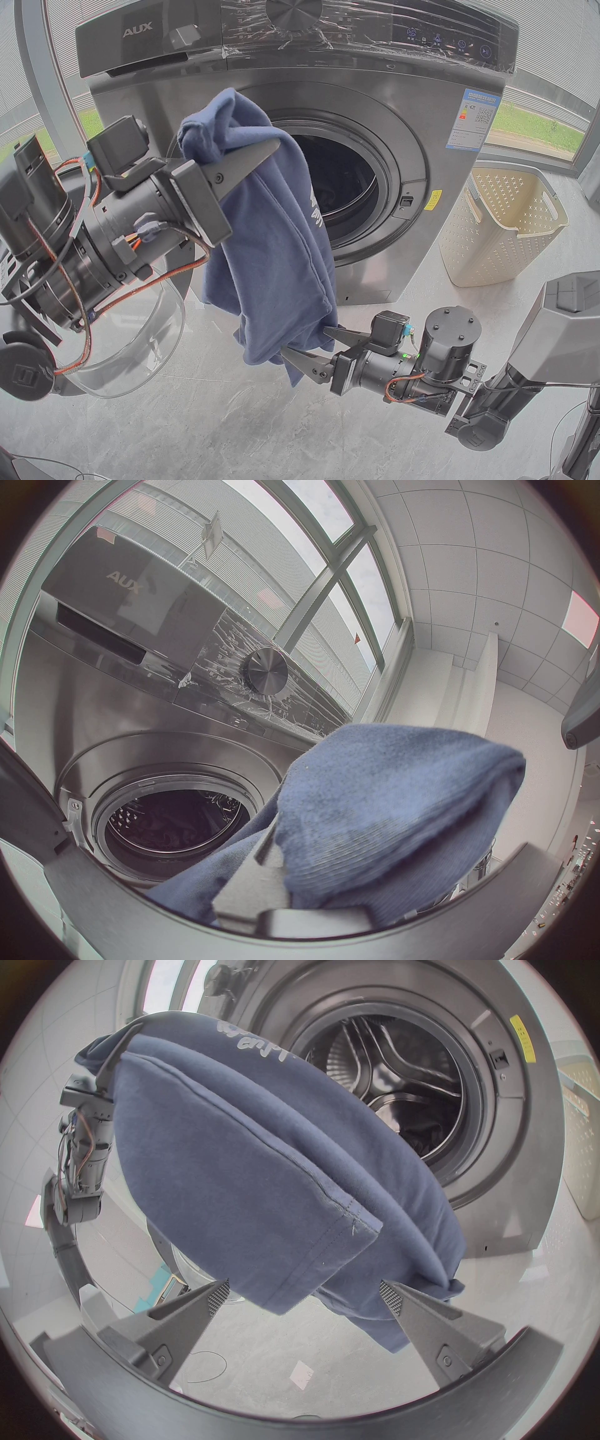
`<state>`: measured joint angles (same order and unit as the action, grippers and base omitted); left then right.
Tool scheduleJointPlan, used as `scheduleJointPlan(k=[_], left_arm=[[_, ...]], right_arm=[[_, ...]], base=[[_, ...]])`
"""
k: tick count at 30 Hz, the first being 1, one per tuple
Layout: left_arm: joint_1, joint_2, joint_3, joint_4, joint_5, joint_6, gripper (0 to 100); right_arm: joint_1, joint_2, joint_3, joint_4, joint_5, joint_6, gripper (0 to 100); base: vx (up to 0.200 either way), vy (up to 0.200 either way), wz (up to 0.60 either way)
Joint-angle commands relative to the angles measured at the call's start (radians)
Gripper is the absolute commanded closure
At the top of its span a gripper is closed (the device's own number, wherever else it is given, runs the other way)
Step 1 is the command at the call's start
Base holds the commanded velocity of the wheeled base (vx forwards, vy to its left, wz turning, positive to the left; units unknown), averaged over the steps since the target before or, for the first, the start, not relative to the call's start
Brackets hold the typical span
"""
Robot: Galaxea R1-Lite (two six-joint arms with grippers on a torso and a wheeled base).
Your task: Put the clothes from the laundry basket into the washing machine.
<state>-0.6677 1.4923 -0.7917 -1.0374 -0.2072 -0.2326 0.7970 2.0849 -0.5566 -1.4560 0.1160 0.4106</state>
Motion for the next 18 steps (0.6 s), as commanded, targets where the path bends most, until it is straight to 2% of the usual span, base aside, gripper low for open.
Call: scheduleJointPlan(k=[1, 7, 11, 12, 18], left_arm=[[0.000, 0.009, -0.011, -0.001, 0.002, 0.001, 100], [0.000, 0.002, -0.001, -0.003, 0.002, -0.001, 100], [0.005, 0.002, 0.000, -0.003, 0.002, -0.001, 100], [0.014, 0.003, 0.000, -0.003, 0.002, -0.001, 100], [0.059, 0.026, 0.002, -0.009, -0.003, -0.001, 100]], right_arm=[[-0.012, 0.011, -0.046, 0.025, 0.007, 0.028, 0], [-0.062, 0.073, -0.158, 0.009, 0.021, 0.033, 0], [-0.062, 0.086, -0.197, 0.002, 0.021, 0.034, 0], [-0.062, 0.083, -0.197, -0.003, 0.021, 0.034, 100], [-0.052, 0.063, -0.171, -0.007, 0.019, 0.034, 100]], base=[[0.000, 0.000, 0.00], [0.000, 0.000, 0.00], [0.000, 0.000, 0.00], [0.000, 0.000, 0.00], [0.000, 0.000, 0.00]])
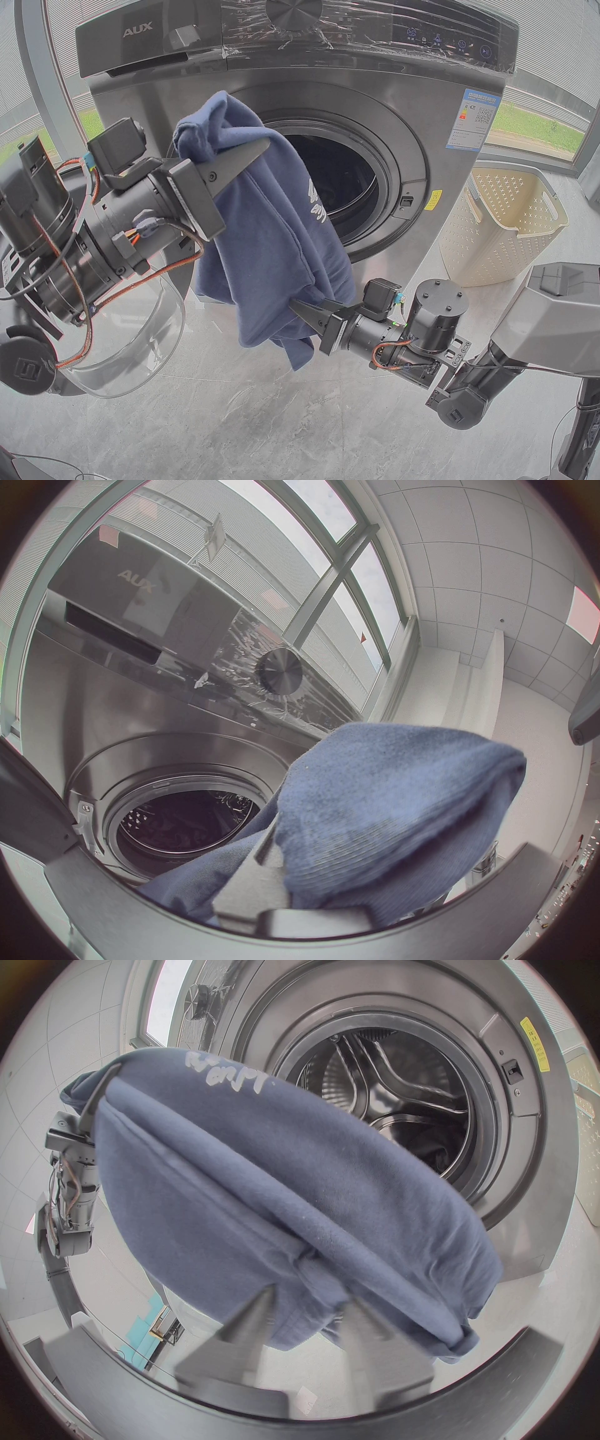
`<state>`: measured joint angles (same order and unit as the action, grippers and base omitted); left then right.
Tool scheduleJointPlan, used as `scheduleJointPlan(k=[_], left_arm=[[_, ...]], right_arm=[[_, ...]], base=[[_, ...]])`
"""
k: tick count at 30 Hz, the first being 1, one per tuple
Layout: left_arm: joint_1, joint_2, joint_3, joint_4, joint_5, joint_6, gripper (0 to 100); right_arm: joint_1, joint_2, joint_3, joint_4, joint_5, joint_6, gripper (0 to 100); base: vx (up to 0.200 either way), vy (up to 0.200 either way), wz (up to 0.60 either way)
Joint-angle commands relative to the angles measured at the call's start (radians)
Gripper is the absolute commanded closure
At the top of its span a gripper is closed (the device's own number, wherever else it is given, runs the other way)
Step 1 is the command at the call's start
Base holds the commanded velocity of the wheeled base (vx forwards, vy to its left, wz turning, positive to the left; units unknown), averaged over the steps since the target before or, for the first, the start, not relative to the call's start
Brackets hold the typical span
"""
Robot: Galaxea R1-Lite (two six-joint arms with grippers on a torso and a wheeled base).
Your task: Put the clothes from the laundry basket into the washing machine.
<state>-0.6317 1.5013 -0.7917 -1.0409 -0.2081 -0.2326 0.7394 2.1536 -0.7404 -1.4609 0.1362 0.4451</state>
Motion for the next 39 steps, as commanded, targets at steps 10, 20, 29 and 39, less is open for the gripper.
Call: scheduleJointPlan(k=[10, 20, 29, 39], left_arm=[[0.061, 0.031, 0.002, -0.010, -0.001, -0.025, 100], [0.095, 0.013, 0.043, -0.010, 0.001, -0.024, 100], [0.092, -0.036, 0.141, -0.011, 0.001, -0.019, 100], [0.083, -0.085, 0.236, -0.022, -0.004, -0.022, 100]], right_arm=[[-0.005, -0.176, 0.142, -0.001, -0.006, -0.009, 100], [-0.071, -0.417, 0.216, 0.135, -0.009, -0.066, 100], [-0.133, -0.459, 0.167, 0.143, -0.010, -0.074, 100], [-0.120, -0.497, 0.102, 0.146, -0.035, -0.075, 100]], base=[[0.000, 0.000, 0.00], [0.000, 0.000, 0.00], [0.000, 0.000, 0.00], [0.000, 0.000, 0.00]])
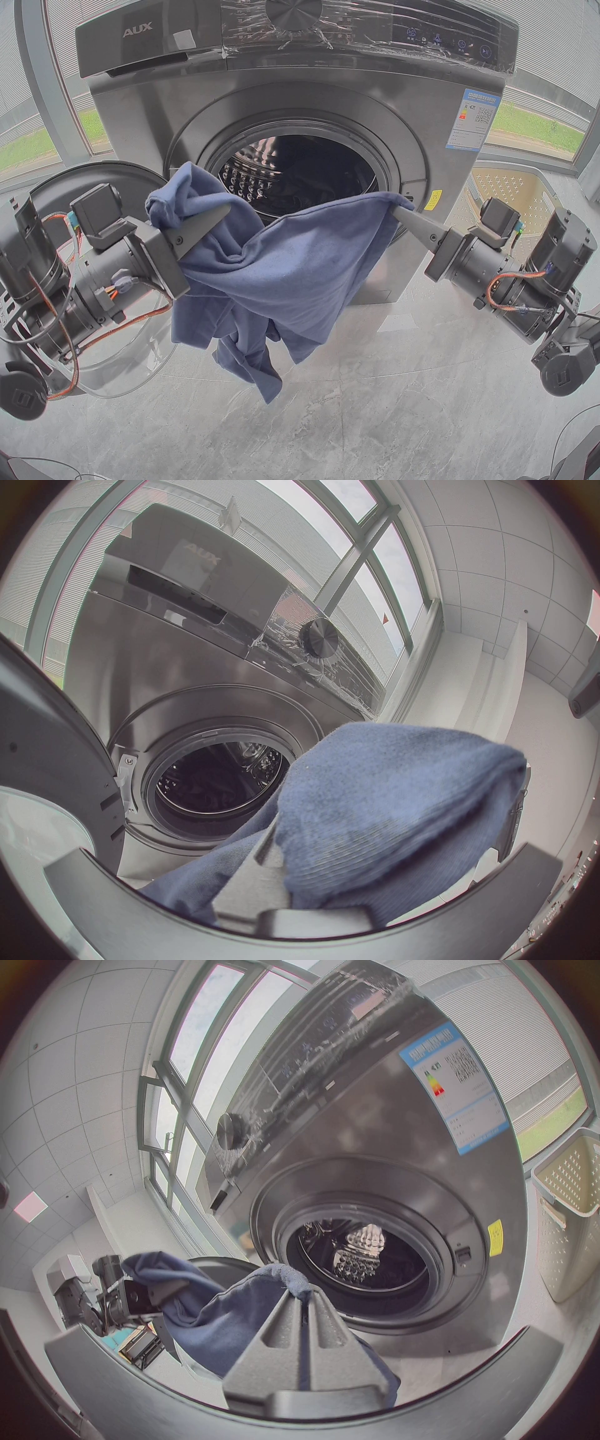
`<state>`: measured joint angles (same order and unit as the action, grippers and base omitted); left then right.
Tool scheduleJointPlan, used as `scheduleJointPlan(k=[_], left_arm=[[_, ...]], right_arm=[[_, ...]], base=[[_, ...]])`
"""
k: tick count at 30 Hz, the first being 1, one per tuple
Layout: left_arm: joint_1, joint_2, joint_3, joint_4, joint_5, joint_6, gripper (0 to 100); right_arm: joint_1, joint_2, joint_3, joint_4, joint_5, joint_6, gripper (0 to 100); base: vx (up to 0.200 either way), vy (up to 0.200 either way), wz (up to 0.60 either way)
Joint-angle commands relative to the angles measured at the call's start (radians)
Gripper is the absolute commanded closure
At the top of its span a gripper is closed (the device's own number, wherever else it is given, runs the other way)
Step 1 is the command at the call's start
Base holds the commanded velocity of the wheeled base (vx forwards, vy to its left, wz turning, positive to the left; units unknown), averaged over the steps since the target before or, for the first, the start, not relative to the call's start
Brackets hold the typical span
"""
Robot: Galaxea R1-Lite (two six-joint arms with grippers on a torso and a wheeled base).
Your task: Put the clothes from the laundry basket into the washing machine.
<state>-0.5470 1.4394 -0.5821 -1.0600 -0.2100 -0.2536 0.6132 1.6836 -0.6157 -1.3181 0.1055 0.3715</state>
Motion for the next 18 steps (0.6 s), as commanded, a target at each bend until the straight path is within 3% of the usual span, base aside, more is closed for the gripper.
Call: scheduleJointPlan(k=[1, 9, 17, 18], left_arm=[[-0.004, -0.023, 0.028, -0.006, 0.000, -0.001, 100], [-0.011, -0.010, 0.024, -0.011, -0.002, 0.007, 100], [-0.024, 0.016, -0.079, -0.011, 0.004, 0.004, 100], [-0.024, 0.016, -0.088, -0.011, 0.003, 0.004, 100]], right_arm=[[0.008, -0.028, -0.021, 0.003, -0.006, -0.002, 100], [0.040, -0.036, 0.021, -0.007, -0.009, -0.013, 100], [0.049, 0.057, 0.157, -0.003, -0.001, -0.014, 100], [0.049, 0.084, 0.168, -0.009, -0.001, -0.014, 0]], base=[[0.000, 0.000, 0.00], [0.000, 0.000, 0.00], [0.000, 0.000, 0.00], [0.000, 0.000, 0.00]])
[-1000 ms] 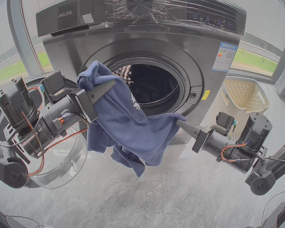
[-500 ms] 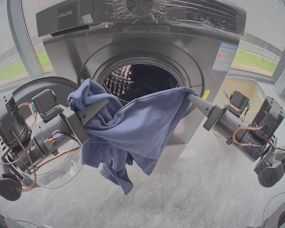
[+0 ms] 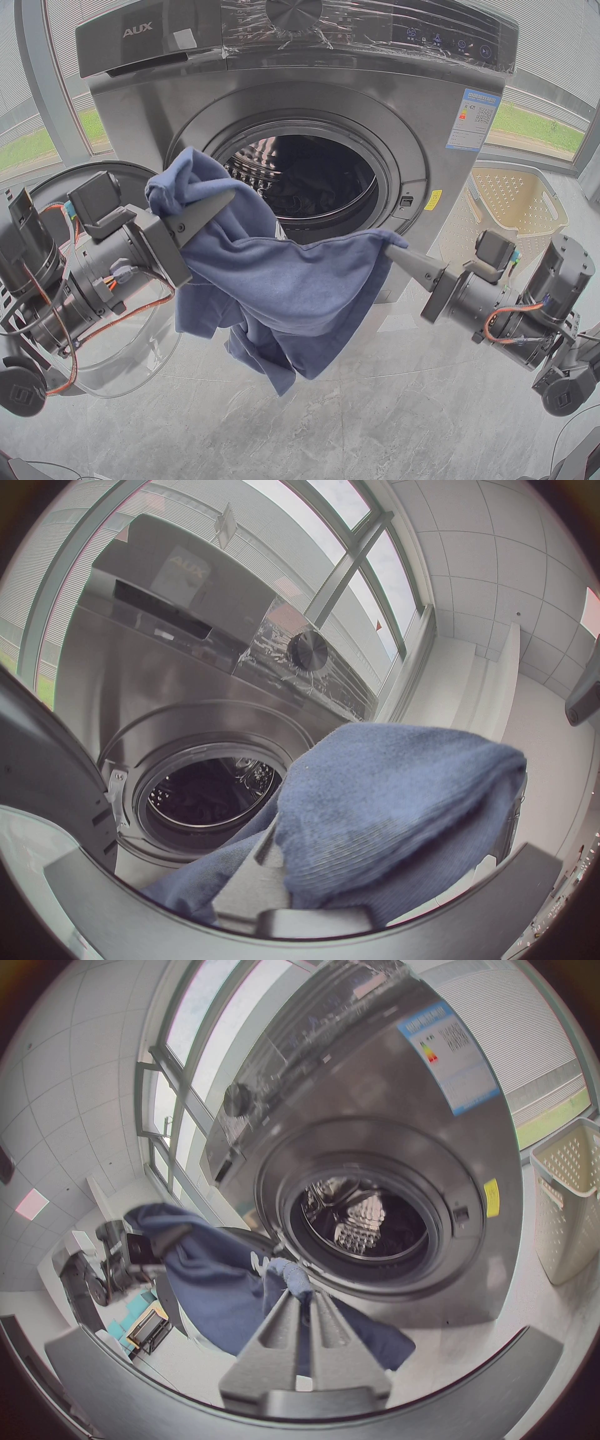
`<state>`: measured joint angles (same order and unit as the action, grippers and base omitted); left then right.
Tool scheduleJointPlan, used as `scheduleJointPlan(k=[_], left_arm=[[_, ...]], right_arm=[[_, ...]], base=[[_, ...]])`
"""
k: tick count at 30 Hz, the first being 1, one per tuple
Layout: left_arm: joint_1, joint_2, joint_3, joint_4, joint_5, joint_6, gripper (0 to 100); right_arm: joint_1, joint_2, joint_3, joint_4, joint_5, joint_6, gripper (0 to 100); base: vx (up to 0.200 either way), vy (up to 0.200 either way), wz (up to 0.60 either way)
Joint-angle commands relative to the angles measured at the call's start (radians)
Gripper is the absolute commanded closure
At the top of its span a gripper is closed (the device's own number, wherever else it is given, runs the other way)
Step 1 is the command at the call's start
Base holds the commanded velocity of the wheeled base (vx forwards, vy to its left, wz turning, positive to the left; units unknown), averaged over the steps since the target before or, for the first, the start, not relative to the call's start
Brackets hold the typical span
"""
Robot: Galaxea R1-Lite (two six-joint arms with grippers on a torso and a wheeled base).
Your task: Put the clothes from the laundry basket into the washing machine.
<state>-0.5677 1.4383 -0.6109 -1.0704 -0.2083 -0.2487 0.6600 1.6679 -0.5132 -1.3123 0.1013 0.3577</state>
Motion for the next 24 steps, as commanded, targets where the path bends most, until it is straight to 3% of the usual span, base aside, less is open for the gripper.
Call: scheduleJointPlan(k=[1, 9, 16, 24], left_arm=[[-0.003, 0.017, -0.063, 0.000, 0.001, -0.001, 100], [-0.011, 0.016, -0.072, 0.000, 0.000, -0.001, 100], [-0.011, 0.014, -0.084, 0.000, 0.000, -0.003, 100], [-0.011, 0.017, -0.083, 0.000, -0.002, -0.004, 100]], right_arm=[[0.003, 0.121, 0.074, -0.024, 0.005, 0.000, 0], [0.013, 0.283, 0.079, -0.125, 0.017, 0.001, 0], [0.015, 0.432, -0.005, -0.231, 0.049, 0.001, 0], [0.079, 0.490, -0.097, -0.231, 0.092, 0.001, 0]], base=[[0.000, 0.000, 0.00], [0.000, 0.000, 0.00], [0.000, 0.000, 0.00], [0.000, 0.000, 0.00]])
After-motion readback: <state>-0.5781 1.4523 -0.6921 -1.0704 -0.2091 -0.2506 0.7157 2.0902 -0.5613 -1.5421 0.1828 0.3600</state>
